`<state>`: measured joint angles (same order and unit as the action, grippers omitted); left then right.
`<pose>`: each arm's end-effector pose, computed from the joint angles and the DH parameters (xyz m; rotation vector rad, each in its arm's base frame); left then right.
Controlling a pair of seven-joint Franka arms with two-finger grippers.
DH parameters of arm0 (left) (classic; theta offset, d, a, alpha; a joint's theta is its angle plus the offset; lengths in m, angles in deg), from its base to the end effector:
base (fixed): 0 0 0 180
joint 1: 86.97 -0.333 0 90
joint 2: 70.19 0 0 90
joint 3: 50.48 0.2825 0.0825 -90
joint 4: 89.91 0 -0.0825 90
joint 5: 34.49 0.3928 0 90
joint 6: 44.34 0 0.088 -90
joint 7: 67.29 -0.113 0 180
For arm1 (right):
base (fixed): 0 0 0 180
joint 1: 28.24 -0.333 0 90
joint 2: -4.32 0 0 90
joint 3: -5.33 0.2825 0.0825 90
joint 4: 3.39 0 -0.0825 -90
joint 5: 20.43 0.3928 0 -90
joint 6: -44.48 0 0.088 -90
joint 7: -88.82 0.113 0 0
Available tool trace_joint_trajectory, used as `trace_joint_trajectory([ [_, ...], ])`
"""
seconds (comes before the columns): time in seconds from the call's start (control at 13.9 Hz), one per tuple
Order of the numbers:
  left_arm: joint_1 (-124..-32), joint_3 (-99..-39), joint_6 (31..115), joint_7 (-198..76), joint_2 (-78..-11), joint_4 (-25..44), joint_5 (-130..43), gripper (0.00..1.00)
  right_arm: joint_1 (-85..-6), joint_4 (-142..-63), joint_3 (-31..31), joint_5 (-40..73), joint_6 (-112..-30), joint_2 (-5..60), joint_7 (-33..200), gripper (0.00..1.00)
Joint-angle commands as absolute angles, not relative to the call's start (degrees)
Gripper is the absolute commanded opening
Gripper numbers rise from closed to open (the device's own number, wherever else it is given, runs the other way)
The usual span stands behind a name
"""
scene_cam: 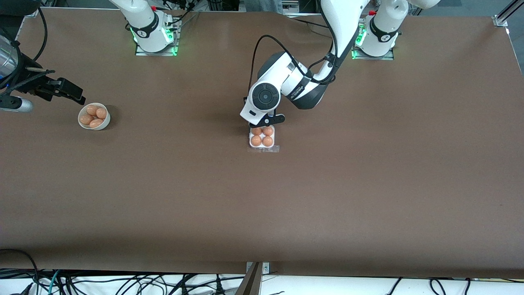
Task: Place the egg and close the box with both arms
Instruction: 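Fold the lid over the eggs with the left gripper and press shut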
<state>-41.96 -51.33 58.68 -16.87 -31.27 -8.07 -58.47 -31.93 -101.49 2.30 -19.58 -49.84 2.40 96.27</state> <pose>0.4447 -0.5089 0.2436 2.9840 0.3621 -0.7689 0.5566 0.0076 0.5420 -3.1213 0.1872 0.0525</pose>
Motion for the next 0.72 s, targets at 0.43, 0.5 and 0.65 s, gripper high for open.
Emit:
trace_joint_trajectory([
  [0.43,-42.0,-49.9,58.9,-16.5,-30.4,-11.6,-53.7,0.00,-30.6,-99.0,3.5,-19.5,-49.8,4.4,97.3,1.00],
  [0.5,-42.0,-49.6,59.8,-16.5,-30.4,-11.5,-53.5,0.00,-30.5,-99.0,3.5,-19.5,-49.8,4.4,97.3,1.00],
  [0.65,-41.4,-49.6,61.6,-15.9,-30.0,-11.4,-50.8,0.00,-30.5,-99.0,3.5,-19.5,-49.8,4.5,97.3,1.00],
])
